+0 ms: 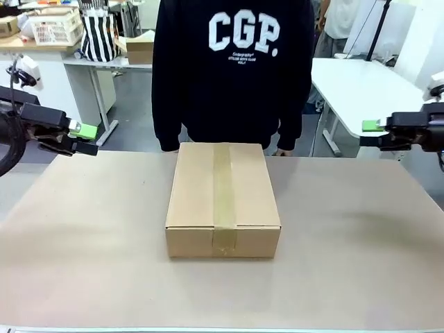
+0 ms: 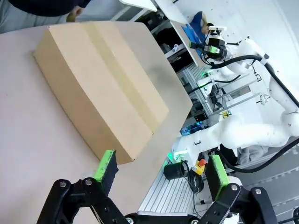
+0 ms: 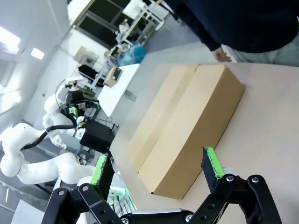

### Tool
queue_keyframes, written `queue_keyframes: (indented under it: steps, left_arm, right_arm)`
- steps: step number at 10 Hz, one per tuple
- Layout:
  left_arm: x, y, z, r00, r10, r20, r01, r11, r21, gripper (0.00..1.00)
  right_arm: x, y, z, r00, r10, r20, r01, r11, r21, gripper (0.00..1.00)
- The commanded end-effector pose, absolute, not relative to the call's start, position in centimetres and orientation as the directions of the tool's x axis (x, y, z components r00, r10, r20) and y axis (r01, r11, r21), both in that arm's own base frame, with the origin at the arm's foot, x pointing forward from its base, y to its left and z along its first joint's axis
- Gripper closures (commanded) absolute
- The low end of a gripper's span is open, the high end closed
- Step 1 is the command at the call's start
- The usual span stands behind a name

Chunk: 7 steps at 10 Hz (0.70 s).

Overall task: Pack the gift set into the box.
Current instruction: Press and hold the closed box until the human finishes sealing it.

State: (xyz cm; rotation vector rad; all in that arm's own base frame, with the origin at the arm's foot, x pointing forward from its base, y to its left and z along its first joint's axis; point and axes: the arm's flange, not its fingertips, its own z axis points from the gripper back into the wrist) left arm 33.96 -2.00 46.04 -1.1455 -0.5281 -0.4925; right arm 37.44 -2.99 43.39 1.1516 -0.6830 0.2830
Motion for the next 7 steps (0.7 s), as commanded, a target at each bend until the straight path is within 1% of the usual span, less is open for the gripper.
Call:
queue_keyframes:
  steps: [1,7]
  left_arm:
    - [34.09,-2.59,46.84,0.762,-0.089,0.641,0.630,0.329,-0.703,0.00]
    - [34.09,-2.59,46.84,0.762,-0.089,0.641,0.630,0.329,-0.703,0.00]
  right_arm:
    - [37.47,-1.74,43.63,0.782,-0.117,0.612,-0.534,0.381,0.755,0.00]
    - [37.47,-1.74,43.63,0.782,-0.117,0.612,-0.534,0.381,0.755,0.00]
